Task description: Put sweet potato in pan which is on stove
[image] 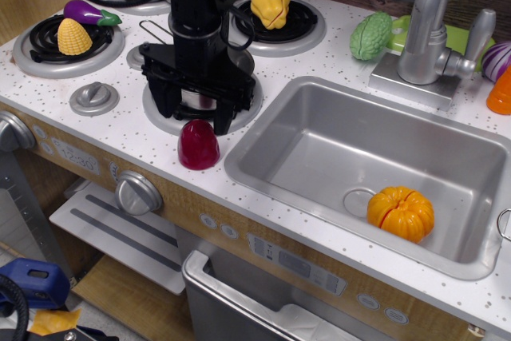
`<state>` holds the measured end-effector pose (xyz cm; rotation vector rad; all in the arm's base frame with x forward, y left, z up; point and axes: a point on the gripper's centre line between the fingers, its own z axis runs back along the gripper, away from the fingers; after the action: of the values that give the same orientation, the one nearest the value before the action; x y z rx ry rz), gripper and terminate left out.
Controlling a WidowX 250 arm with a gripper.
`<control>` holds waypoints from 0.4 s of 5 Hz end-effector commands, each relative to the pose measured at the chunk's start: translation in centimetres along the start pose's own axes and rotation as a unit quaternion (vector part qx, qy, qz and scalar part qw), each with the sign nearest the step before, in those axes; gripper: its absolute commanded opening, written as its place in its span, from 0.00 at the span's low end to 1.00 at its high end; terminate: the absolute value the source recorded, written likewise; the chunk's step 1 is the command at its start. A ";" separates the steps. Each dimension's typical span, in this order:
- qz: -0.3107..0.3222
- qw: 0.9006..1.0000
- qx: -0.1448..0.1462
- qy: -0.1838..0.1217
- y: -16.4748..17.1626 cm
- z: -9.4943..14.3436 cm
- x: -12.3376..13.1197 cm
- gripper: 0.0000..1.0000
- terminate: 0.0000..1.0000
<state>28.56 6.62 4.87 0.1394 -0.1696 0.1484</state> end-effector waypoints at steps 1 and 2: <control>0.007 1.000 -0.014 -0.017 1.1 -0.5 0.3 1.00 0.00; 0.009 0.999 -0.027 -0.023 1.7 -1.6 0.2 1.00 0.00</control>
<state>28.56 8.29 2.39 0.0554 -0.2005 0.1528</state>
